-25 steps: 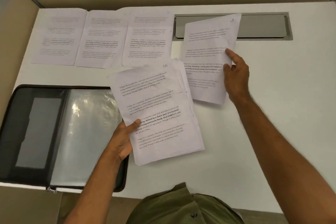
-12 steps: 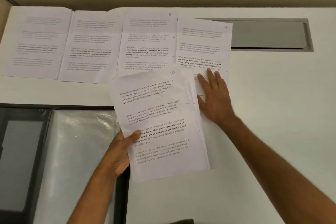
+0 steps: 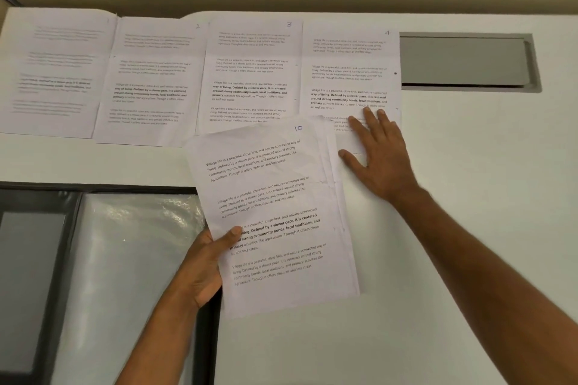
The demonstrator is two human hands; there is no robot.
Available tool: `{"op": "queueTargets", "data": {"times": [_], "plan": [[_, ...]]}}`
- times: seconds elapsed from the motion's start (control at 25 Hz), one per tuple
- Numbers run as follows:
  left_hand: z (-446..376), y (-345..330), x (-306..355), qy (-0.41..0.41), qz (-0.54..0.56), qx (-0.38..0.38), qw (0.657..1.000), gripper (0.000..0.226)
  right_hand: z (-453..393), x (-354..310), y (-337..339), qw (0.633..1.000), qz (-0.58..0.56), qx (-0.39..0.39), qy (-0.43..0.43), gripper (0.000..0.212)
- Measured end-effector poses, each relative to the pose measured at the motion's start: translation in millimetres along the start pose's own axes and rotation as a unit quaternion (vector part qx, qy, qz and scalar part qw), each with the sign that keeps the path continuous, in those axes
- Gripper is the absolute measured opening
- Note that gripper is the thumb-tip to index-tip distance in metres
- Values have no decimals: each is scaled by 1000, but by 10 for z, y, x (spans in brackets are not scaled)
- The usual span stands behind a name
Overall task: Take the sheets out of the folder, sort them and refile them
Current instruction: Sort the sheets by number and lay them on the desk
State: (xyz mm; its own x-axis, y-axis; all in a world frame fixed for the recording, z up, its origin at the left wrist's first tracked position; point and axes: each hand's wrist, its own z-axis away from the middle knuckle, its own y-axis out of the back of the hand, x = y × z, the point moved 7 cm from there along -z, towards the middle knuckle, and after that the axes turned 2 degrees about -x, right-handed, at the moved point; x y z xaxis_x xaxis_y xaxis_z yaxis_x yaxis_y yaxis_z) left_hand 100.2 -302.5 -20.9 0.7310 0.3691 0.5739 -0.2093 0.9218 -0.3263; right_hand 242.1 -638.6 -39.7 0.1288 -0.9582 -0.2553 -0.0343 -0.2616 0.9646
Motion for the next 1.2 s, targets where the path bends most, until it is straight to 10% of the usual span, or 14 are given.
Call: {"op": "queueTargets", "data": {"times": [0.52, 0.76, 1.2], "plan": [[429, -192, -63, -49, -19, -15, 998, 49, 282, -86, 455, 987, -157, 20, -27, 55], [843, -441, -378, -67, -7, -14, 998, 47, 1532, -470, 762, 774, -583, -83, -232, 27], [1471, -1293, -1272, -75, -30, -46, 996, 39, 2952, 289, 1459, 732, -618, -41, -283, 30]]}}
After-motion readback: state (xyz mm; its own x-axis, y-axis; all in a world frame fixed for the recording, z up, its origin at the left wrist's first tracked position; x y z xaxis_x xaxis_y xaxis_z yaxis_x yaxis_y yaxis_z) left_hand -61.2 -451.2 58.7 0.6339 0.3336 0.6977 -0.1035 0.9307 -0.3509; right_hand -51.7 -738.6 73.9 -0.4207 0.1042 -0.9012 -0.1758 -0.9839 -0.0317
